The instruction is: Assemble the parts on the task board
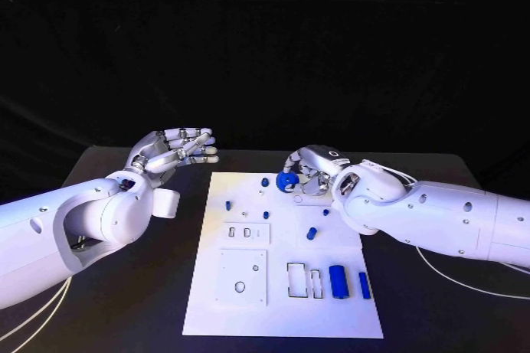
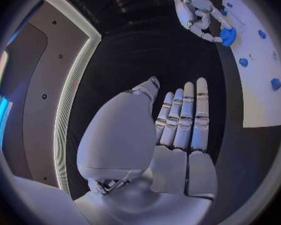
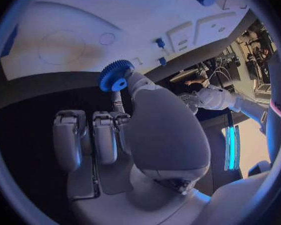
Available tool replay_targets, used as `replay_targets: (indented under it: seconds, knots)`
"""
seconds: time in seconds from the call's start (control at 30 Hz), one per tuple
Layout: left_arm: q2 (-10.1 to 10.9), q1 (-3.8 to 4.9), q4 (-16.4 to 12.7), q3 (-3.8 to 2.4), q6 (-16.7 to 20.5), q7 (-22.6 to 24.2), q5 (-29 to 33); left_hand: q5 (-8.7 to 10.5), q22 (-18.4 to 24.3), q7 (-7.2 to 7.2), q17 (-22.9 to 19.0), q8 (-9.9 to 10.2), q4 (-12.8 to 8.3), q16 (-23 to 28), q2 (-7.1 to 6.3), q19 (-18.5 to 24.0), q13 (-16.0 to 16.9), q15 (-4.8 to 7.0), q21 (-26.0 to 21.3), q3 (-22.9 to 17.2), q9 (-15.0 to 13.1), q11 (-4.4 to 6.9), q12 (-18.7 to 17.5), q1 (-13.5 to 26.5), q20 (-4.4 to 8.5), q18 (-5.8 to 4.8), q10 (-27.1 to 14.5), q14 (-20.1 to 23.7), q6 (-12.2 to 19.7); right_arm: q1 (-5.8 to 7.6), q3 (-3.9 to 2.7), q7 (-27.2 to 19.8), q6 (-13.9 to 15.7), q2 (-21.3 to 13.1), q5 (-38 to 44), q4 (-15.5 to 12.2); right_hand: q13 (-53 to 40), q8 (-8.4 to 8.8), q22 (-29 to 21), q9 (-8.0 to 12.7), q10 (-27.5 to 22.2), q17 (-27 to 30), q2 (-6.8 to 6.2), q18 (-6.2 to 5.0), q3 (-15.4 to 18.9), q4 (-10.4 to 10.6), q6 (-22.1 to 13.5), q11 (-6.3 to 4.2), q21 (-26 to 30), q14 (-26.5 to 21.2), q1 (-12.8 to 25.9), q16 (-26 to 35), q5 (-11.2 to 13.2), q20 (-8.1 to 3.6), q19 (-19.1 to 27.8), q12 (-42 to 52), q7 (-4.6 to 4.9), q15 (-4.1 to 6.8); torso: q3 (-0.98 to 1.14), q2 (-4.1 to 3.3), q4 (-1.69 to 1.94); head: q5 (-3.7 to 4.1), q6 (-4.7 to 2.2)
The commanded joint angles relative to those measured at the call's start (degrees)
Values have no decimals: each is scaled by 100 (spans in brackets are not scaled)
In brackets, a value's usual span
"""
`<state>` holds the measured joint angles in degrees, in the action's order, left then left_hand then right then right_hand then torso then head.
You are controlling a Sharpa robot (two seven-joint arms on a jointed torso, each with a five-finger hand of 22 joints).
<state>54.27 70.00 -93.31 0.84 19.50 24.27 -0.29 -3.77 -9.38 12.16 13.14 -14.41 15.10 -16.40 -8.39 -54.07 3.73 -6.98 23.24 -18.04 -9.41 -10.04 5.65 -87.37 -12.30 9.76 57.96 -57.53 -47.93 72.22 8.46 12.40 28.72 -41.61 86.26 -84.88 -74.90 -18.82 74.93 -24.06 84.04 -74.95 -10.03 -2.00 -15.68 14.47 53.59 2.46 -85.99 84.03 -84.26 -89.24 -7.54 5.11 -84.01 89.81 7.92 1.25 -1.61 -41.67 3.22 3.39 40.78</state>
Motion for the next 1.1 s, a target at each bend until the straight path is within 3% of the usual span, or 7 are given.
replay_targets:
  seconds: [0.03, 0.47, 1.1]
  knots:
    - [-21, 6, -11, -4, -117, 31, -20, 20, 4, 95, 9, 20, -6, 20, -39, -2, -2, -22, 39, -33, 5, -3, -28, -5, -15, 57, 38, 32, -24, -2, 2, 262, 72, 174, 561, 7, -1510, 2, 1069, -22, 596, -1331, -39, 75, -44, 2, 150, -35, -33, 560, 27, -38, -16, -43, -295, 19, -126, 37, -7, -8, 19, 1, -2]
    - [-45, 7, -20, -5, -127, 27, -20, 20, 4, 95, 9, 20, -6, 20, -39, -2, -2, -22, 39, -33, 5, -3, -28, -5, -15, 57, 38, 32, -24, -140, 19, 253, -80, 878, 598, 477, -1510, 35, 1048, -20, 596, -1315, -54, 69, -102, -7, 142, -33, -13, 557, 52, -34, -15, -48, -279, 19, -121, 38, -8, -17, 11, -39, 14]
    - [-34, 8, -32, -5, -120, 21, -20, 20, 4, 95, 9, 20, -6, 20, -39, -2, -2, -22, 39, -33, 5, -3, -28, -5, -15, 57, 38, 32, -24, -218, 24, 209, -235, 1048, 529, 670, -1510, 77, 1047, -18, 596, -1317, -87, 68, -159, -6, 134, -24, -10, 557, 114, -35, -9, -47, -277, 19, -109, 33, 4, -9, -6, -84, 56]
